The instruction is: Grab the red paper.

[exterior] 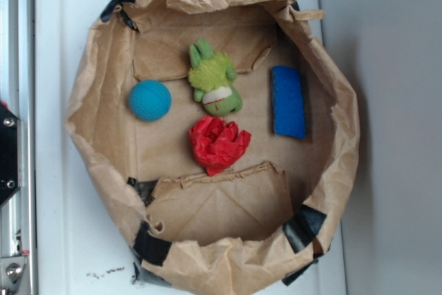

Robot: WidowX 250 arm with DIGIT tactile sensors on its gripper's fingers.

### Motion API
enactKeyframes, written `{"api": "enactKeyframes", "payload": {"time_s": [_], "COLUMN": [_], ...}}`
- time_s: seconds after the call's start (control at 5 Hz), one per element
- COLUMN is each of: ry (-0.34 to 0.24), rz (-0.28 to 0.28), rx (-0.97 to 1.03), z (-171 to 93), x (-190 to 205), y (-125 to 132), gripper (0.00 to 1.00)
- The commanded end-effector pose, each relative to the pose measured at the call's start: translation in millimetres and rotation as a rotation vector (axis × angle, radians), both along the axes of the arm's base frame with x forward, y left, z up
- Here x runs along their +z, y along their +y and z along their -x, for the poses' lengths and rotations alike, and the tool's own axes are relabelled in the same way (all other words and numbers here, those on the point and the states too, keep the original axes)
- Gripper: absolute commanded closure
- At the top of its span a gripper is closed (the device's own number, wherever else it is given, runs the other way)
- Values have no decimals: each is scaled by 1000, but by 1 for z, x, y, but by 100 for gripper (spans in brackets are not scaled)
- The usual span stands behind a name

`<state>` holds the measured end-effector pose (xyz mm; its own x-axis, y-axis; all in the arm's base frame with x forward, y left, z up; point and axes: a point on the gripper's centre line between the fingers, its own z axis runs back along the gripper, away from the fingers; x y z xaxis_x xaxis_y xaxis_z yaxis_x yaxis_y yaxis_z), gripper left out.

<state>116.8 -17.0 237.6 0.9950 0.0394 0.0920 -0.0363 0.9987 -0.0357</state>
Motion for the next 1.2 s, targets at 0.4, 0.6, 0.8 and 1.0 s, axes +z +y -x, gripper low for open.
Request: {"api": "enactKeyframes", "payload": {"time_s": [0.4, 0.6, 0.8, 1.0], "ry": [-51, -51, -51, -51], "rz": [48, 48, 48, 48], "rx": [58, 58, 58, 58], "z": [-38, -38, -38, -38], "x": [14, 14, 14, 14], "y": [-15, -15, -15, -15], "gripper": [0, 0, 0, 0]}}
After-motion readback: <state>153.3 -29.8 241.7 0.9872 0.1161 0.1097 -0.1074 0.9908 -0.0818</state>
